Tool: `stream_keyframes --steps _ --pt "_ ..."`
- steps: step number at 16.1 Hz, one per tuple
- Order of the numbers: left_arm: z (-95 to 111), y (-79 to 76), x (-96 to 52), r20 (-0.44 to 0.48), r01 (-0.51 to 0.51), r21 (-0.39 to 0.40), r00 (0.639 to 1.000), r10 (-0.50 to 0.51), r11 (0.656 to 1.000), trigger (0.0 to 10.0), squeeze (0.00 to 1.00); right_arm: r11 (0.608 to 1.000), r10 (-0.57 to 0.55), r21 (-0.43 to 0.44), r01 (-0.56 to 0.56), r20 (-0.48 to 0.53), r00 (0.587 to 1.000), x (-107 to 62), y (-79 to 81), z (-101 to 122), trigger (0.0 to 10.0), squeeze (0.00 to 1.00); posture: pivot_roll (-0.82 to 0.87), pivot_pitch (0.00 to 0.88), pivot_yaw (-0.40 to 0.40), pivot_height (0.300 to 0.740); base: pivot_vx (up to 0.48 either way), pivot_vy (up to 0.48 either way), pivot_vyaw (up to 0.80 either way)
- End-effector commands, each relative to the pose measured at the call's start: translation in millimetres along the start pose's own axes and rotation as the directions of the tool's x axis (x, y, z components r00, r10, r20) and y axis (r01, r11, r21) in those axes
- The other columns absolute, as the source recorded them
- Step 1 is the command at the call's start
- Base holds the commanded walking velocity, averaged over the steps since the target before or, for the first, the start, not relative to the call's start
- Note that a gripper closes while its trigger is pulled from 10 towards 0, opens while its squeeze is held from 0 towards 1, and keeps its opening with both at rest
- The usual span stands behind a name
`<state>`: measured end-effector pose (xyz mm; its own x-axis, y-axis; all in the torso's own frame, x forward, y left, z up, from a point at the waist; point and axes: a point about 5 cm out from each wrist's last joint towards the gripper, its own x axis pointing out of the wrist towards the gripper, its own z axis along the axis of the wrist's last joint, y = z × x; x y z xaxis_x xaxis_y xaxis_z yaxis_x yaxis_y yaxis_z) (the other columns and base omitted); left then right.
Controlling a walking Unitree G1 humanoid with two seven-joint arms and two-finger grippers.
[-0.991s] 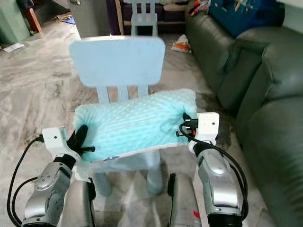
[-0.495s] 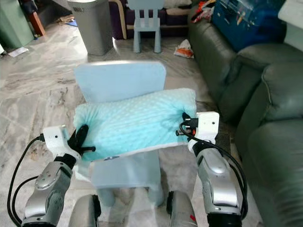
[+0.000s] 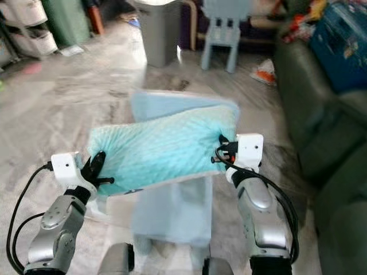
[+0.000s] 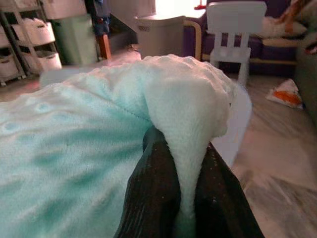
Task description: Move the pillow to the sofa
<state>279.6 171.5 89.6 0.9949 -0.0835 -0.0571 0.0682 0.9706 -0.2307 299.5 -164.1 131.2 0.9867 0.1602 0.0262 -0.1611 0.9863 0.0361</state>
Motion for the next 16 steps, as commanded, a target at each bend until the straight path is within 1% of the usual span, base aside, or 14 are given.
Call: stream_keyframes --steps 1,2,3,4,6,7,8,10,12,13,14,15,16 --pt "1.2 -0.8 0.8 0.003 0.009 0.01 1.0 -0.009 1.0 10.0 0.0 1.0 -0.024 -0.01 0.024 0.029 0.999 1.0 -4.4 6.8 10.0 0.0 -0.1 0.0 0.016 0.696 0.0 0.0 0.0" --pt "1.2 -0.9 0.9 0.002 0.011 0.012 1.0 -0.011 1.0 10.0 0.0 1.0 -0.023 -0.011 0.023 0.03 0.999 1.0 -4.1 6.8 10.0 0.0 -0.1 0.0 0.017 0.716 0.0 0.0 0.0" --pt "1.1 -1.0 0.9 0.002 0.011 0.012 1.0 -0.011 1.0 10.0 0.0 1.0 -0.023 -0.01 0.023 0.03 0.999 1.0 -4.0 6.8 10.0 0.0 -0.1 0.0 0.016 0.721 0.0 0.0 0.0" --pt "0.7 -1.3 1.0 0.0 0.013 0.011 1.0 -0.013 1.0 10.0 0.0 1.0 -0.023 -0.01 0.024 0.032 0.999 1.1 -3.9 7.1 10.0 0.0 -0.1 0.0 0.016 0.736 0.0 0.0 0.0" --pt "-0.1 -0.5 0.5 -0.005 0.0 0.012 1.0 0.001 1.0 10.0 0.0 1.0 -0.024 -0.009 0.024 0.035 0.999 1.3 -4.0 8.2 10.0 0.0 -0.1 0.0 0.015 0.74 0.0 0.0 0.0" --pt "-4.4 0.7 2.5 -0.044 -0.027 0.055 0.999 0.03 0.998 10.0 0.0 1.0 -0.023 -0.009 0.024 0.036 0.999 1.1 -4.1 8.4 10.0 0.0 -0.1 0.0 0.014 0.74 0.0 0.0 0.0" --pt "-7.2 0.0 3.9 -0.072 -0.033 0.097 0.997 0.04 0.995 10.0 0.0 1.0 -0.024 -0.009 0.024 0.037 0.999 1.0 -4.1 8.6 10.0 0.0 -0.1 0.0 0.014 0.74 0.0 0.0 0.0" --pt "-6.3 -1.1 3.7 -0.067 -0.026 0.114 0.997 0.034 0.993 10.0 0.0 1.0 -0.026 -0.008 0.026 0.037 0.999 0.4 -3.9 8.7 10.0 0.0 -0.1 0.0 0.014 0.74 0.0 0.0 0.0" --pt "-5.5 1.1 5.0 -0.068 -0.051 0.1 0.996 0.058 0.994 10.0 0.0 1.0 -0.027 -0.006 0.027 0.037 0.999 0.0 -3.6 9.0 10.0 0.0 -0.1 0.0 0.013 0.74 0.0 0.0 0.0" --pt "-4.2 0.2 6.5 -0.074 -0.047 0.086 0.996 0.054 0.995 10.0 0.0 1.0 -0.027 -0.007 0.027 0.038 0.999 0.0 -3.3 9.5 10.0 0.0 -0.1 0.0 0.013 0.74 0.0 0.0 0.0" --pt "-3.1 -1.5 7.1 -0.083 -0.031 0.049 0.996 0.035 0.998 10.0 0.0 1.0 -0.027 -0.006 0.027 0.039 0.999 -0.1 -3.6 10.1 10.0 0.0 -0.1 0.0 0.013 0.74 0.0 0.0 0.0" --pt "-1.8 -2.2 7.3 -0.083 -0.024 0.026 0.996 0.026 0.999 10.0 0.0 1.0 -0.027 -0.006 0.027 0.04 0.999 -0.3 -3.9 10.3 10.0 0.0 -0.1 0.0 0.013 0.74 0.0 0.0 0.0" --pt "0.0 -4.3 7.0 -0.082 0.007 0.007 0.997 -0.006 1.0 10.0 0.0 1.0 -0.029 -0.004 0.029 0.041 0.999 -0.3 -4.2 10.5 10.0 0.0 -0.1 0.0 0.012 0.74 0.0 0.0 0.0"
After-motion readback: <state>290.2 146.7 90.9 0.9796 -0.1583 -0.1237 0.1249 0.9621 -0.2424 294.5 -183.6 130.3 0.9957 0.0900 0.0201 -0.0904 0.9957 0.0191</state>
